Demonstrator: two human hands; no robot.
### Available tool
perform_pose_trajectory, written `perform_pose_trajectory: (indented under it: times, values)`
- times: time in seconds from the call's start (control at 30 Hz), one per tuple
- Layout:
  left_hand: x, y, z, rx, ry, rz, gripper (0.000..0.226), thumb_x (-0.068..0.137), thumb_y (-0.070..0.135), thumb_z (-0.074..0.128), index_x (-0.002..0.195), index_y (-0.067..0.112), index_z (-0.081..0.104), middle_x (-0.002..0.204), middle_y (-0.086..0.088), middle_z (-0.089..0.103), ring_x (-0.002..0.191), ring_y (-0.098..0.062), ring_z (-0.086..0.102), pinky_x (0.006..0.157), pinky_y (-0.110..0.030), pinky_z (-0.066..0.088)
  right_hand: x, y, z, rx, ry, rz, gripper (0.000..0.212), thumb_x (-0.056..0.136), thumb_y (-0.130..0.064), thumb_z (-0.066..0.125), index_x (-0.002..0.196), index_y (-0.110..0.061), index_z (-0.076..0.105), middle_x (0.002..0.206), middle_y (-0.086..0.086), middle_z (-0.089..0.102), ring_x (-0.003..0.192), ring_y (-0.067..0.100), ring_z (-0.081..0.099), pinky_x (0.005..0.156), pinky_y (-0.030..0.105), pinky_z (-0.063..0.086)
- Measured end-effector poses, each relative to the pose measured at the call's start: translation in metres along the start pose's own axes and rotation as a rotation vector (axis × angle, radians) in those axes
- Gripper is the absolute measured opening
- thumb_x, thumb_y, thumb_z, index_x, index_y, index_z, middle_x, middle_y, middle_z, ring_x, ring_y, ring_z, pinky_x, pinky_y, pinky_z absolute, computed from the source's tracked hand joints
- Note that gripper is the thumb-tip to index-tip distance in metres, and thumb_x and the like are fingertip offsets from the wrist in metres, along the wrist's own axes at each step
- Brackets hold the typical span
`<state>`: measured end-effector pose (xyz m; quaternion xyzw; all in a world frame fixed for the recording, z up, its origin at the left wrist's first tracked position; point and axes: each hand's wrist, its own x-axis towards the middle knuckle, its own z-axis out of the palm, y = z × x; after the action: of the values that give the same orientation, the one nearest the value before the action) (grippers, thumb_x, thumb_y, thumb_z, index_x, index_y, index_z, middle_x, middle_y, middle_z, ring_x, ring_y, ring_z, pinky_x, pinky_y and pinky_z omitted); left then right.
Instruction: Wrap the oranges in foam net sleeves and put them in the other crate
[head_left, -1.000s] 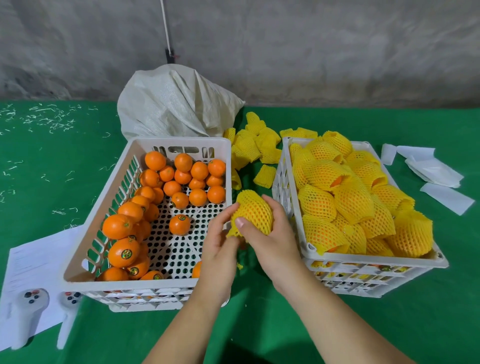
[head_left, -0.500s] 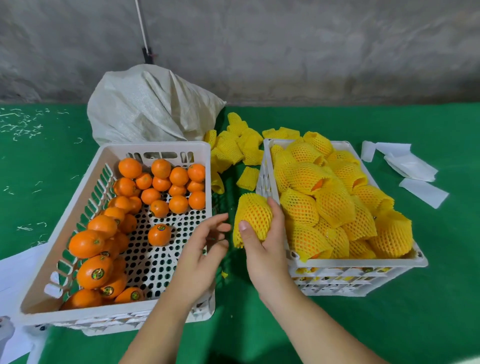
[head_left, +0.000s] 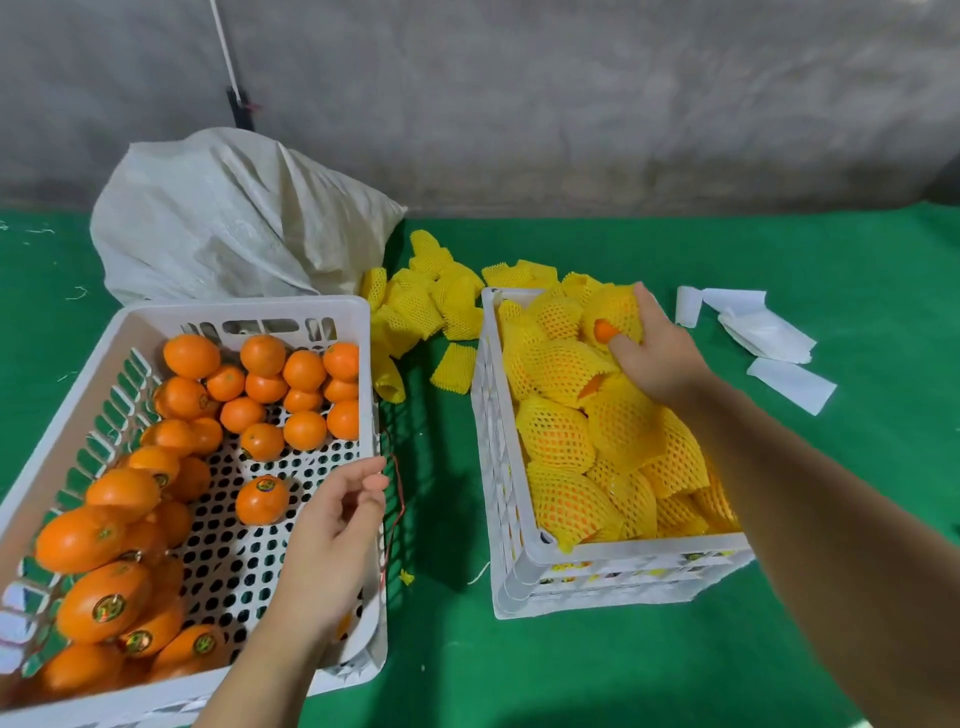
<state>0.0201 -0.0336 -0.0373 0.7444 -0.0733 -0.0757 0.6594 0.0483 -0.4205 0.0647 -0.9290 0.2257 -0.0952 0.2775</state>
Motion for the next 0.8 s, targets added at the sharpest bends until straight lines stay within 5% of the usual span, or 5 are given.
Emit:
perform_pose_trajectory:
  times: [0.23, 0.33, 0.47, 0.57, 0.8]
  values:
    - [0.007, -0.008, 0.0, 0.0, 0.032, -0.05, 0.021, 0.107, 0.029, 0.06, 0.114, 0.046, 0.071, 0.12, 0.028, 0.07, 0.116, 0.009, 0.062, 0.098, -0.022, 0.045, 0.022, -0.009, -0.019, -0.023, 0.014, -0.048, 0.06, 0.094, -0.033, 0.049, 0.153, -0.031, 0.044, 0.153, 0.006, 0.051, 0.106, 0.022, 0.063, 0.091, 0.034, 0.05]
    - [0.008, -0.013, 0.0, 0.019, 0.046, -0.051, 0.023, 0.107, 0.031, 0.06, 0.113, 0.05, 0.07, 0.103, 0.013, 0.075, 0.09, 0.002, 0.066, 0.085, -0.022, 0.049, 0.037, -0.016, -0.025, 0.082, 0.156, -0.071, 0.067, 0.091, -0.052, 0.049, 0.154, -0.03, 0.041, 0.16, 0.004, 0.041, 0.138, 0.021, 0.045, 0.106, 0.032, 0.034]
    - [0.009, -0.016, 0.0, -0.024, 0.031, -0.09, 0.019, 0.107, 0.033, 0.06, 0.12, 0.043, 0.07, 0.084, -0.011, 0.062, 0.053, -0.001, 0.054, 0.051, -0.009, 0.044, 0.039, -0.009, 0.001, -0.1, -0.112, -0.167, 0.07, 0.093, -0.042, 0.069, 0.154, -0.032, 0.037, 0.154, 0.013, 0.039, 0.134, 0.033, 0.049, 0.104, 0.038, 0.042]
    - [0.009, -0.016, -0.001, -0.035, 0.025, -0.097, 0.019, 0.107, 0.032, 0.06, 0.12, 0.042, 0.07, 0.084, -0.012, 0.06, 0.051, 0.002, 0.052, 0.049, -0.006, 0.042, 0.051, -0.001, -0.004, 0.057, 0.101, -0.098, 0.064, 0.086, -0.035, 0.072, 0.144, -0.032, 0.045, 0.141, 0.011, 0.048, 0.112, 0.025, 0.059, 0.087, 0.033, 0.048]
    - [0.007, -0.012, -0.001, -0.026, 0.041, -0.088, 0.021, 0.102, 0.04, 0.061, 0.121, 0.038, 0.07, 0.069, 0.008, 0.06, 0.056, -0.003, 0.054, 0.052, -0.005, 0.043, 0.098, 0.022, -0.035, 0.354, 0.335, 0.252, 0.08, 0.083, -0.026, 0.07, 0.151, -0.016, 0.029, 0.142, 0.014, 0.047, 0.125, 0.03, 0.051, 0.104, 0.045, 0.046]
